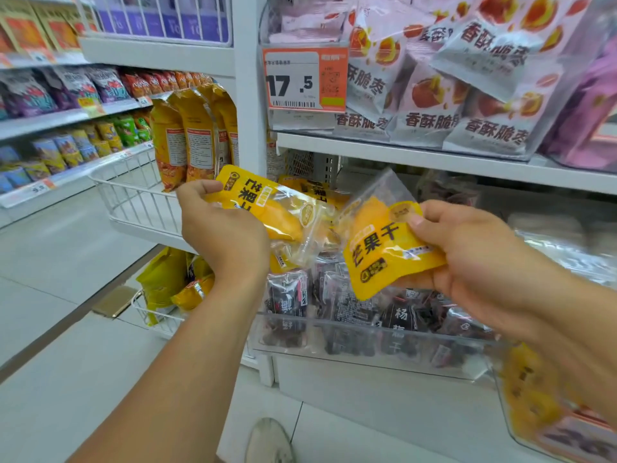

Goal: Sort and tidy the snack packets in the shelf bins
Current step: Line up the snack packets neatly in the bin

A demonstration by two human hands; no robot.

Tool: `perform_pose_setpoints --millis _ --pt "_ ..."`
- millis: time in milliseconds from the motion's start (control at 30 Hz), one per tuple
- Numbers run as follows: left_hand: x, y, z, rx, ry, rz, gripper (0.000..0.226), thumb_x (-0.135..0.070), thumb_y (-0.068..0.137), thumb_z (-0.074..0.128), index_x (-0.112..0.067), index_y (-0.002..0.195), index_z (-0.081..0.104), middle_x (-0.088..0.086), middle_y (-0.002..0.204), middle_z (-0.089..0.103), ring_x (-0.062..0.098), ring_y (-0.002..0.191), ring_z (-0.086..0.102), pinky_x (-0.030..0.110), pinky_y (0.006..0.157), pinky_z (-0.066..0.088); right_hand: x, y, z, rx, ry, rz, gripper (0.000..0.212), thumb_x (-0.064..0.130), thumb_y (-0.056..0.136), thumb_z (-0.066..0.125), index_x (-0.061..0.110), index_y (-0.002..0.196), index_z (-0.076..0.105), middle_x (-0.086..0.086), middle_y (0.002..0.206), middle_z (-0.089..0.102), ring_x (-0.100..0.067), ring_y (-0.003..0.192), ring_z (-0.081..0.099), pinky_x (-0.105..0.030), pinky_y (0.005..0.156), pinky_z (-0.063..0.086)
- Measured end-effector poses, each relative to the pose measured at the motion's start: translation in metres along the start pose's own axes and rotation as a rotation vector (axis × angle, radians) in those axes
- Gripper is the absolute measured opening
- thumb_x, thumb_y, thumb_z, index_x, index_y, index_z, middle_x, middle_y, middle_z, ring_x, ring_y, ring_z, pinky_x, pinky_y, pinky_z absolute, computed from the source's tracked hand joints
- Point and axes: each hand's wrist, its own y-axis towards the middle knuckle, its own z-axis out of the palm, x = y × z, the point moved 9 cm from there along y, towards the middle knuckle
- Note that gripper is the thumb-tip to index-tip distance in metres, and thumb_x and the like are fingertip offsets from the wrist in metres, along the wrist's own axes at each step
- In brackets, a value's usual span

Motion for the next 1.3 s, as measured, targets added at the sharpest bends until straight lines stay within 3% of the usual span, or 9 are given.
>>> perform_pose_setpoints --millis 100,267,467,600,767,933,1033,1133,1300 --pt "0.008 -0.004 0.008 0.045 -0.081 -0.121 0.048 0.014 0.083 0.042 -0.024 0.104 0.063 -0.015 0.080 0.050 0.006 0.074 0.053 0.017 0.069 0.042 -0.015 -0.013 0.009 0.057 0.413 0.107 0.030 0.010 0.106 0.035 -0.006 0.111 0.060 -0.022 0.099 0.074 -0.029 0.087 0.075 -0.040 0.066 0.063" --pt "0.027 -0.051 0.048 0.304 -0.410 -0.448 0.063 0.016 0.083 0.036 -0.033 0.118 0.056 0.013 0.108 0.071 0.040 0.095 0.070 0.063 0.080 0.056 -0.029 -0.008 0.021 0.116 0.672 0.129 0.030 0.005 0.105 0.035 -0.014 0.119 0.054 -0.028 0.107 0.071 -0.034 0.097 0.073 -0.040 0.071 0.063" --pt "0.025 -0.076 0.065 0.456 -0.538 -0.522 0.041 0.018 0.085 0.038 0.004 0.118 0.058 0.023 0.096 0.061 0.035 0.081 0.057 0.037 0.055 0.054 -0.026 -0.003 0.006 0.055 0.521 0.009 0.010 -0.003 0.095 0.048 -0.006 0.102 0.055 -0.029 0.102 0.069 -0.031 0.084 0.069 -0.042 0.071 0.063" --pt "0.019 -0.093 0.070 0.634 -0.400 -0.518 0.036 0.016 0.077 0.050 -0.005 0.102 0.064 0.015 0.087 0.065 0.027 0.077 0.064 0.052 0.074 0.059 -0.024 -0.003 -0.012 -0.014 0.368 -0.036 0.018 -0.006 0.092 0.050 0.009 0.082 0.050 -0.014 0.077 0.066 -0.024 0.069 0.063 -0.038 0.063 0.059" --pt "0.019 -0.101 0.063 0.746 -0.241 -0.472 0.029 0.017 0.076 0.063 -0.009 0.087 0.068 0.013 0.085 0.074 0.028 0.074 0.072 0.038 0.064 0.063 -0.026 -0.004 -0.013 -0.007 0.375 -0.035 0.013 -0.003 0.093 0.049 0.008 0.090 0.055 -0.016 0.080 0.066 -0.025 0.072 0.063 -0.042 0.067 0.059" --pt "0.024 -0.086 0.059 0.772 -0.237 -0.482 0.031 0.019 0.079 0.063 -0.006 0.096 0.070 0.014 0.095 0.077 0.027 0.080 0.075 0.039 0.076 0.063 -0.023 -0.011 -0.006 -0.016 0.456 -0.085 0.014 -0.001 0.097 0.044 0.006 0.095 0.056 -0.014 0.081 0.068 -0.027 0.073 0.068 -0.040 0.062 0.059" --pt "0.016 -0.102 0.068 0.957 -0.328 -0.554 0.040 0.022 0.081 0.055 0.003 0.115 0.066 0.012 0.100 0.076 0.022 0.080 0.075 0.036 0.069 0.063 -0.025 -0.012 0.002 -0.033 0.480 -0.078 0.014 -0.002 0.098 0.044 0.004 0.101 0.057 -0.014 0.082 0.069 -0.024 0.071 0.068 -0.038 0.062 0.061" --pt "0.011 -0.118 0.070 1.066 -0.458 -0.662 0.039 0.024 0.082 0.048 0.002 0.109 0.066 0.013 0.096 0.076 0.020 0.074 0.075 0.028 0.056 0.060 -0.034 -0.005 -0.003 -0.130 0.417 -0.031 0.008 0.002 0.097 0.052 0.005 0.101 0.057 -0.010 0.075 0.070 -0.020 0.063 0.067 -0.031 0.057 0.058" --pt "0.004 -0.136 0.066 1.286 -0.406 -0.570 0.048 0.015 0.067 0.067 -0.006 0.110 0.069 0.013 0.110 0.074 0.025 0.095 0.074 0.031 0.071 0.061 -0.042 -0.002 0.003 -0.117 0.393 0.024 0.020 0.014 0.096 0.061 0.000 0.110 0.065 -0.014 0.094 0.076 -0.020 0.070 0.071 -0.029 0.058 0.060"
